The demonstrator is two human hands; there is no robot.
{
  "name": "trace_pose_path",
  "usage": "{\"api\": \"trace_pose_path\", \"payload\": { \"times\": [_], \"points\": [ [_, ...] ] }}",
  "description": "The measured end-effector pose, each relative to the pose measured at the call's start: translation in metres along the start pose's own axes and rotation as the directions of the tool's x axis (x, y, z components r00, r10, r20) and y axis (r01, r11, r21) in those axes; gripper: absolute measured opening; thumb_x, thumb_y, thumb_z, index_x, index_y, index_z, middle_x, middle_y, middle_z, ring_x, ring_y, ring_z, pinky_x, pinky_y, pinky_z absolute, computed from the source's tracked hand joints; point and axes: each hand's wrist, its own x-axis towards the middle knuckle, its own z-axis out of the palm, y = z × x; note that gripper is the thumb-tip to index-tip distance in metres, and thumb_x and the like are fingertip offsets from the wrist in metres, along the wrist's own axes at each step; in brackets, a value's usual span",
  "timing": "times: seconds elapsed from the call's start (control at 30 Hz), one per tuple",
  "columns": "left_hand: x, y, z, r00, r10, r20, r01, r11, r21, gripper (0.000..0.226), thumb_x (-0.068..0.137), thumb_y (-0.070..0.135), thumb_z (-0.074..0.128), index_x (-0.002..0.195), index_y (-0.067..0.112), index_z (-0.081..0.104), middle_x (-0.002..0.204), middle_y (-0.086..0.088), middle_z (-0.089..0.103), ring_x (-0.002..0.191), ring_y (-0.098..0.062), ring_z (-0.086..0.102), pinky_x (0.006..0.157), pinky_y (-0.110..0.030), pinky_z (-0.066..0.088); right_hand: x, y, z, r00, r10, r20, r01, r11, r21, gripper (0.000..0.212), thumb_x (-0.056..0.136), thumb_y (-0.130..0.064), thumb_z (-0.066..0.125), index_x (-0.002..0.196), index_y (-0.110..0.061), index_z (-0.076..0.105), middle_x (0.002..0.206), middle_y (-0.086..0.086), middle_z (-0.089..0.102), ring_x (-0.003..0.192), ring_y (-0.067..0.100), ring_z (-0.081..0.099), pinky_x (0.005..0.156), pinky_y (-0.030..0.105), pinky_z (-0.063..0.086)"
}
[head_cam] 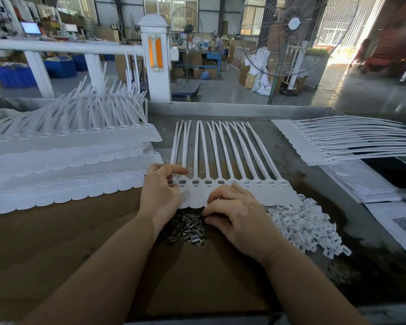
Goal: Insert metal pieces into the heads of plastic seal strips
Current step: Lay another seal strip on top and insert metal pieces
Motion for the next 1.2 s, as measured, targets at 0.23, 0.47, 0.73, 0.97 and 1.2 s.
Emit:
{"api": "trace_pose_path", "payload": {
  "times": [0.23,0.47,0.73,0.97,1.2],
  "points": [
    [-0.001,0.001,-0.001,1.0,-0.021,-0.016,0.021,1.0,-0.004,0.045,0.082,-0.01,0.053,0.084,0.034,0.061,0.097,0.013,0.044,0.088,-0.005,0.051,0.067,0.004,0.035,0.0,-0.001,-0.001,0.99,0.01,-0.139,-0.003,0.999,0.051,0.005,0.085,-0.013,0.064,0.084,-0.011,0.068,0.087,-0.001,0.063,0.085,0.015,0.054,0.079,0.034,0.048],
    [-0.008,0.011,0.0,0.988,0.155,-0.021,-0.152,0.98,0.127,0.024,0.082,0.007,0.066,0.085,0.03,0.067,0.094,0.014,0.051,0.097,-0.011,0.046,0.094,-0.037,0.039,-0.002,0.001,-0.002,0.925,0.132,-0.357,-0.131,0.991,0.026,0.004,0.085,-0.007,0.065,0.083,-0.006,0.068,0.081,0.003,0.067,0.077,0.021,0.061,0.073,0.035,0.052],
    [-0.017,0.019,-0.001,0.91,0.413,0.017,-0.398,0.863,0.312,0.01,0.079,0.017,0.074,0.082,0.026,0.073,0.081,0.014,0.065,0.085,-0.011,0.052,0.077,-0.024,0.015,-0.001,0.004,0.0,0.888,0.185,-0.421,-0.19,0.981,0.031,0.002,0.08,-0.006,0.07,0.082,-0.006,0.07,0.078,0.002,0.069,0.072,0.017,0.063,0.07,0.028,0.051],
    [-0.011,0.009,0.003,0.918,0.32,0.233,-0.394,0.801,0.451,0.039,0.09,0.056,0.045,0.123,0.04,0.057,0.125,0.021,0.055,0.123,-0.006,0.039,0.099,-0.025,0.008,-0.001,0.006,0.0,0.85,0.236,-0.471,-0.256,0.967,0.022,0.004,0.085,-0.006,0.064,0.082,-0.005,0.065,0.073,0.003,0.065,0.068,0.019,0.058,0.064,0.03,0.047],
    [-0.008,0.006,0.002,0.932,0.281,0.231,-0.36,0.797,0.484,0.04,0.09,0.057,0.029,0.105,0.038,0.062,0.112,0.022,0.059,0.114,-0.005,0.044,0.1,-0.029,0.007,-0.001,0.005,-0.001,0.833,0.249,-0.494,-0.261,0.964,0.045,0.006,0.087,-0.006,0.062,0.081,-0.005,0.064,0.074,0.002,0.064,0.07,0.018,0.056,0.065,0.029,0.046]
  ]
}}
